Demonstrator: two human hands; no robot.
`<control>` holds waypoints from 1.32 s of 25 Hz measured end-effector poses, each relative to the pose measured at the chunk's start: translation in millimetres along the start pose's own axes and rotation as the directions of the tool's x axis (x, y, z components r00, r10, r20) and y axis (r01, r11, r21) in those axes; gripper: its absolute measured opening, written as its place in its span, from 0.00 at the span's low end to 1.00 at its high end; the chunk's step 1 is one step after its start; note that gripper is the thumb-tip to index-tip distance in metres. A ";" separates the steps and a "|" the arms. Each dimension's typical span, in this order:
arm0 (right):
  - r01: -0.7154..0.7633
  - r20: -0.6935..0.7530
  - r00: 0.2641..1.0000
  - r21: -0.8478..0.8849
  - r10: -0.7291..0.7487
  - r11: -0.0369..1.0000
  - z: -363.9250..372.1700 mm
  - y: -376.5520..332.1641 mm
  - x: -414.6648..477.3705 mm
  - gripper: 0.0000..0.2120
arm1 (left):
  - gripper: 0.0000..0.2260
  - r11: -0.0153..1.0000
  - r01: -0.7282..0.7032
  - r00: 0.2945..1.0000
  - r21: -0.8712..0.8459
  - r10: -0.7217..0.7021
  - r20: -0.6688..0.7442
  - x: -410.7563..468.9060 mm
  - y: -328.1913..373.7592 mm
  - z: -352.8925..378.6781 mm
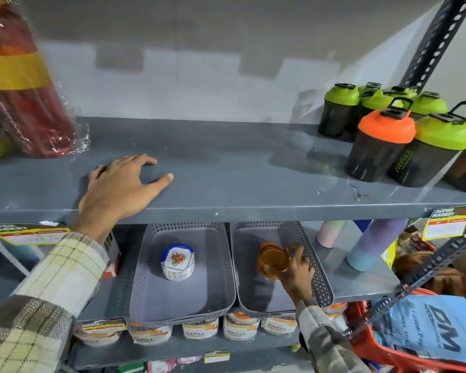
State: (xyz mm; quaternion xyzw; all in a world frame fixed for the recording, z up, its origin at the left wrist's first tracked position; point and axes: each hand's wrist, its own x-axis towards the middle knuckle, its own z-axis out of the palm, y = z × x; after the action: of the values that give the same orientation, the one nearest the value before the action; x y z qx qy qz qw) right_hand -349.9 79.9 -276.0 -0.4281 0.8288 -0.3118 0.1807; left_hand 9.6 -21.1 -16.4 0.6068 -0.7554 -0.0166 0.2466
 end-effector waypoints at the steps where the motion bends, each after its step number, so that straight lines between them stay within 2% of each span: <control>1: -0.014 0.008 1.000 0.013 0.014 1.000 2.4 1.5 1.6 0.42 | 0.27 1.000 0.003 1.000 -0.002 -0.003 -0.003 0.0 0.1 0.0; 5: -0.036 0.021 0.999 0.045 0.035 0.998 9.7 5.0 4.8 0.42 | 0.26 1.000 -0.004 1.000 0.007 0.004 0.000 0.4 0.4 0.1; 13: 0.049 -0.022 0.998 -0.049 -0.050 0.998 13.6 4.6 3.0 0.40 | 0.26 1.000 0.001 1.000 0.014 -0.001 -0.003 0.6 1.6 0.3; 19: 0.039 -0.072 0.997 -0.009 -0.040 0.999 12.4 8.0 2.8 0.37 | 0.27 1.000 0.004 1.000 0.013 -0.004 0.006 0.9 0.8 0.4; 26: 0.008 0.000 1.000 -0.012 -0.008 1.000 12.3 6.6 3.1 0.34 | 0.28 1.000 0.004 1.000 0.010 -0.004 0.009 -0.2 2.4 -0.5; 29: -0.006 0.024 1.000 -0.037 0.007 0.999 15.6 7.5 5.9 0.37 | 0.28 1.000 0.004 1.000 0.008 -0.004 0.009 -0.3 1.3 0.1; 33: 0.042 0.047 0.998 -0.123 -0.036 0.991 15.9 6.6 10.6 0.54 | 0.28 1.000 0.008 1.000 0.009 -0.008 0.008 0.3 1.0 0.5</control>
State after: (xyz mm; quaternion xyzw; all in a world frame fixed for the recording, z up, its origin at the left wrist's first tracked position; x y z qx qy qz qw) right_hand -350.9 68.3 -292.6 -0.4615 0.8338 -0.2535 0.1660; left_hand 8.5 -21.3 -16.3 0.6108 -0.7540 -0.0167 0.2410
